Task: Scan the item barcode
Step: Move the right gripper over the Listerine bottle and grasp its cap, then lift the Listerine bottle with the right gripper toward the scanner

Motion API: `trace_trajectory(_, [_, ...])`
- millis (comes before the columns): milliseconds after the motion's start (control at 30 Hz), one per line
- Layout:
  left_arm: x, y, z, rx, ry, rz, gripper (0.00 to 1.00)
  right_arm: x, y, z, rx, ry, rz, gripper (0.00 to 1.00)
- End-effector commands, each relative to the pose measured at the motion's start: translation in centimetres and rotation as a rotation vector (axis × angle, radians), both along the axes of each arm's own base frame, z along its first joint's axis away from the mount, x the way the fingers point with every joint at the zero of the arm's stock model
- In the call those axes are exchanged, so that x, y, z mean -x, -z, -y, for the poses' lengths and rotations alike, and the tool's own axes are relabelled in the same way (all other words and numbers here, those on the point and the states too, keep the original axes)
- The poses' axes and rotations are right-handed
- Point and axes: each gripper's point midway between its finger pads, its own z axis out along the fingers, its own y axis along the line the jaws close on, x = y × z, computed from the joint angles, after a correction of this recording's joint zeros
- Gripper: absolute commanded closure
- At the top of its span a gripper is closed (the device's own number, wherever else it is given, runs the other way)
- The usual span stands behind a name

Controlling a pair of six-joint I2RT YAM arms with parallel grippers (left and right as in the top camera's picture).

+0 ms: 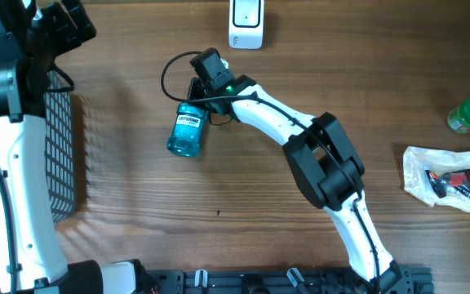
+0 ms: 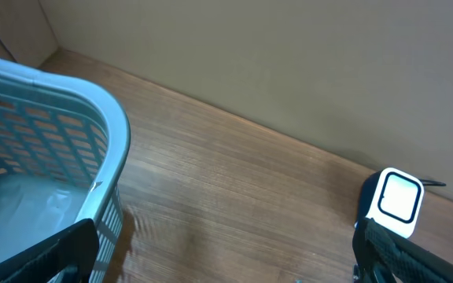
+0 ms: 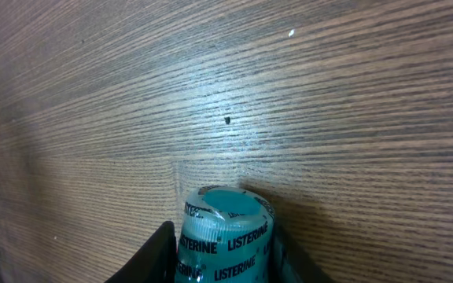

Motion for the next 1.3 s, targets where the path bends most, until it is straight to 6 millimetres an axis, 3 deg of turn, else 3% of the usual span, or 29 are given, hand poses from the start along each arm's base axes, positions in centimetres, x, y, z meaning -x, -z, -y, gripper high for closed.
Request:
trace_trajectory(0, [0.2, 0.3, -0.3, 0.002, -0.017, -0.01, 0.0, 0.1, 3.5, 1.5, 0.097, 0.001, -0.016, 0.8])
trace_trajectory(200, [0.2, 0.3, -0.3, 0.003, -0.017, -0.01, 0.0, -0.6, 2.4, 3.7, 0.13, 0.028, -0.026, 0.89])
trace_trajectory(367, [0.1, 0.3, -0.1, 0.012, -0.004, -0.009, 0.0, -1.4, 0.9, 8.8, 0.246, 0.127, -0.046, 0.89])
trace_trajectory(533, [0.1, 0.4, 0.1, 0.018, 0.004, -0.01, 0.0, -0.2, 1.6, 14.5, 0.395, 0.2, -0.145, 0.89])
trace_trajectory(667, [0.1, 0.4, 0.1, 0.018, 0.004, -0.009, 0.0, 0.5, 1.9, 17.8, 0.479, 0.215, -0.204, 0.93])
trace_trajectory(900, [0.1, 0.4, 0.1, 0.018, 0.005, -0.01, 0.0, -0.4, -0.1, 18.1, 0.494, 0.102, -0.134, 0.95])
trace_trajectory(1267, [0.0, 0.4, 0.1, 0.018, 0.004, -0.011, 0.0, -2.5, -9.6, 17.0, 0.427, 0.038, 0.105, 0.95])
